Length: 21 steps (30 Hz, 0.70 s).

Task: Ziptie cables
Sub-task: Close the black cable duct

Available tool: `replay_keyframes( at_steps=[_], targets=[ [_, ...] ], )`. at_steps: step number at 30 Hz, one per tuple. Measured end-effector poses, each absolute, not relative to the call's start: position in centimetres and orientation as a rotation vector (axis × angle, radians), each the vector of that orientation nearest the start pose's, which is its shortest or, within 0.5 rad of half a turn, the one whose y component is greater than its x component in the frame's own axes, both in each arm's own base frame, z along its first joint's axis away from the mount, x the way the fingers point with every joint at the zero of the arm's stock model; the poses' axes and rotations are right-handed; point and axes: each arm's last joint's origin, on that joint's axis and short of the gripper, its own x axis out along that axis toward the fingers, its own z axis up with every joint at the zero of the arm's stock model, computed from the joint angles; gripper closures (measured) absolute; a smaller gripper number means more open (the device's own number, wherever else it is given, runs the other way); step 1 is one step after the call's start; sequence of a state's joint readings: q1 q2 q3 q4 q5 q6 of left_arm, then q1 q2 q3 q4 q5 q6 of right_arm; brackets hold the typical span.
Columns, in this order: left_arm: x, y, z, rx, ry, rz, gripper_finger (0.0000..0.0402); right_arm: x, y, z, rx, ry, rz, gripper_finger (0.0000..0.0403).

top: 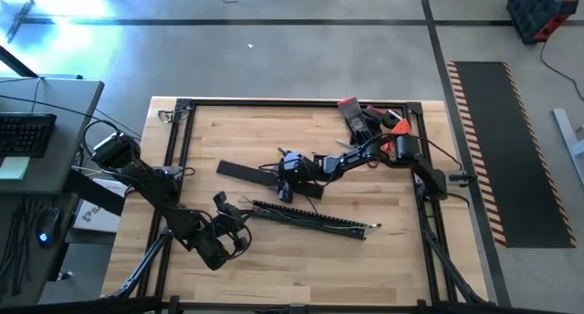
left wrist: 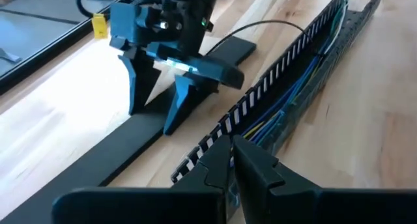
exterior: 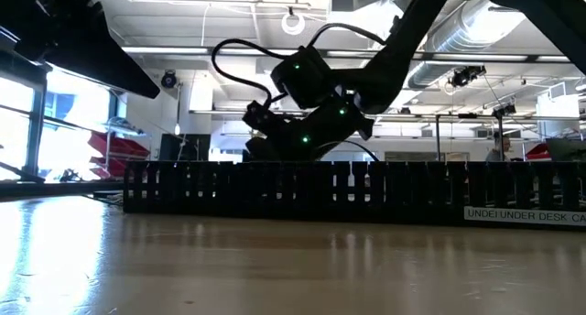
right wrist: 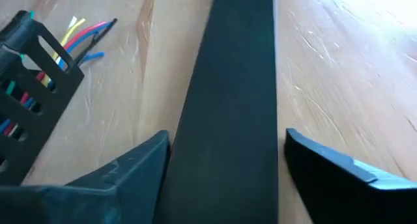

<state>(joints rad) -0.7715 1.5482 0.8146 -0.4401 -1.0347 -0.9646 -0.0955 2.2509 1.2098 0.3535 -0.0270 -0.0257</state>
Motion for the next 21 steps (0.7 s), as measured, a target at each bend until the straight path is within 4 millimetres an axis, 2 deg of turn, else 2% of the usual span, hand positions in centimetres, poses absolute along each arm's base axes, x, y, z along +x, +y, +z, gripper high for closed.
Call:
replay_keyframes(
  at_steps=[5, 11, 14, 21],
  targets=[
    [21.0, -17.0, 17.2, -0.014, 0.510, 0.523, 0.0399, 42.3, -4.4, 5.7, 0.044, 0.707, -0.084, 0.0191],
    [21.1, -17.0, 17.5, -0.038, 0.486, 0.528, 0.0399, 42.0, -4.3, 5.7, 0.057, 0.711, -0.097, 0.0191],
    [21.0, -16.9, 17.8, -0.048, 0.463, 0.538, 0.0399, 41.6, -4.3, 6.6, 0.062, 0.729, -0.108, 0.0191],
    [20.8, -16.7, 18.3, -0.043, 0.438, 0.552, 0.0399, 40.3, -3.9, 10.2, 0.012, 0.808, -0.140, 0.0192]
  ],
)
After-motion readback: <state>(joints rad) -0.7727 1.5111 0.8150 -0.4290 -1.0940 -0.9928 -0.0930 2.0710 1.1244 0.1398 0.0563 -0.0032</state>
